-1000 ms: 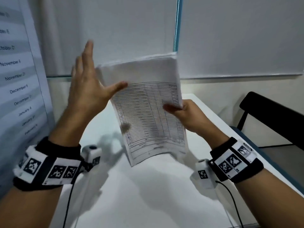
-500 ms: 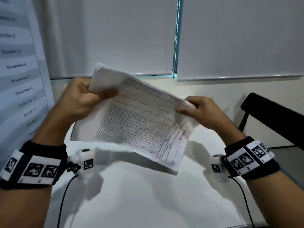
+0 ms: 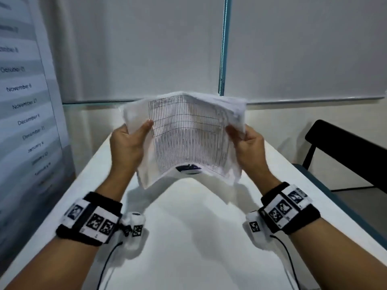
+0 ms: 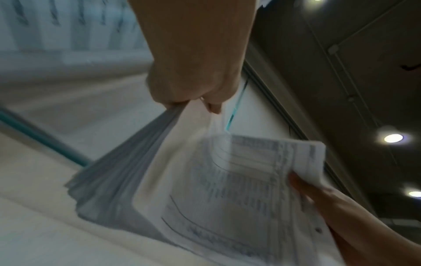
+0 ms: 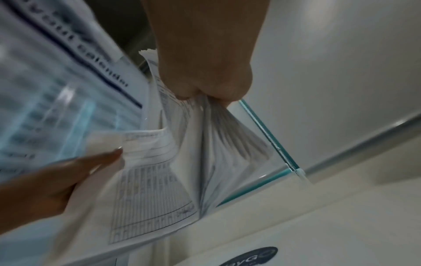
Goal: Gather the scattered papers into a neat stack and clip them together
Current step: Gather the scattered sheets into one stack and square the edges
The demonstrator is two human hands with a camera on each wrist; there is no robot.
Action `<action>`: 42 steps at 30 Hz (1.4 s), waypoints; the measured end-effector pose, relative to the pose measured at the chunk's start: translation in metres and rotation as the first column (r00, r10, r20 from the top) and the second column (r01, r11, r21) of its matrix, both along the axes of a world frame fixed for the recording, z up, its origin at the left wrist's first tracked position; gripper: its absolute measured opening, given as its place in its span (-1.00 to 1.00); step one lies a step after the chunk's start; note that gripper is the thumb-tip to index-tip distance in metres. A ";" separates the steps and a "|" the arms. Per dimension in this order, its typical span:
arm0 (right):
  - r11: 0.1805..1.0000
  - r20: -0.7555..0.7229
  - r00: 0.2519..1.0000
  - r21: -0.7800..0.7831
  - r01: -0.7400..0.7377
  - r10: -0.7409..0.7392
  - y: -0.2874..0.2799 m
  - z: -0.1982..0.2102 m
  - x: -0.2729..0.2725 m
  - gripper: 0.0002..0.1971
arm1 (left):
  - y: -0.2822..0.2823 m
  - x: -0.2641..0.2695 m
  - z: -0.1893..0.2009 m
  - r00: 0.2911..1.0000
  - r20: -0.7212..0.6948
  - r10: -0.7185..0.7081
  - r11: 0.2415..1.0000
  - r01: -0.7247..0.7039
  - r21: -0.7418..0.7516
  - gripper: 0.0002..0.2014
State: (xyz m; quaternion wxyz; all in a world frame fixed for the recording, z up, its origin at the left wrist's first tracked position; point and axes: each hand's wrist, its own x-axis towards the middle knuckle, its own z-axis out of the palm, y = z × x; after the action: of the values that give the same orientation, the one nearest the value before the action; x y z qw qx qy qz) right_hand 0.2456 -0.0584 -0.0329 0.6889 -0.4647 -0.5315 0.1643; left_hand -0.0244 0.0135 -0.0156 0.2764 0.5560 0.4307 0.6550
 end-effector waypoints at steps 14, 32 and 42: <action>0.873 0.274 0.960 -0.482 0.079 0.065 0.013 -0.018 0.021 -0.63 | 0.009 -0.013 -0.028 0.979 0.025 -0.203 0.939 0.202 -0.278 -0.92; 0.982 0.900 0.433 -0.125 0.139 0.053 -0.053 0.102 -0.014 -0.88 | -0.053 0.014 0.059 0.610 -0.792 -0.021 0.907 0.345 0.241 -0.36; 0.953 0.393 0.869 0.103 0.284 -0.301 -0.057 0.086 0.013 -0.23 | -0.052 0.013 0.058 0.956 -0.146 -0.254 0.954 0.272 0.124 -0.67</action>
State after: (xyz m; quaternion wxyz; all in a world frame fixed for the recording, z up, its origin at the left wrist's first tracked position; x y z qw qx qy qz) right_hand 0.2588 -0.1150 0.0532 0.5906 -0.5491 -0.5890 -0.0527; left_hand -0.0112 -0.0386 0.0428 0.2925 0.6678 0.3215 0.6043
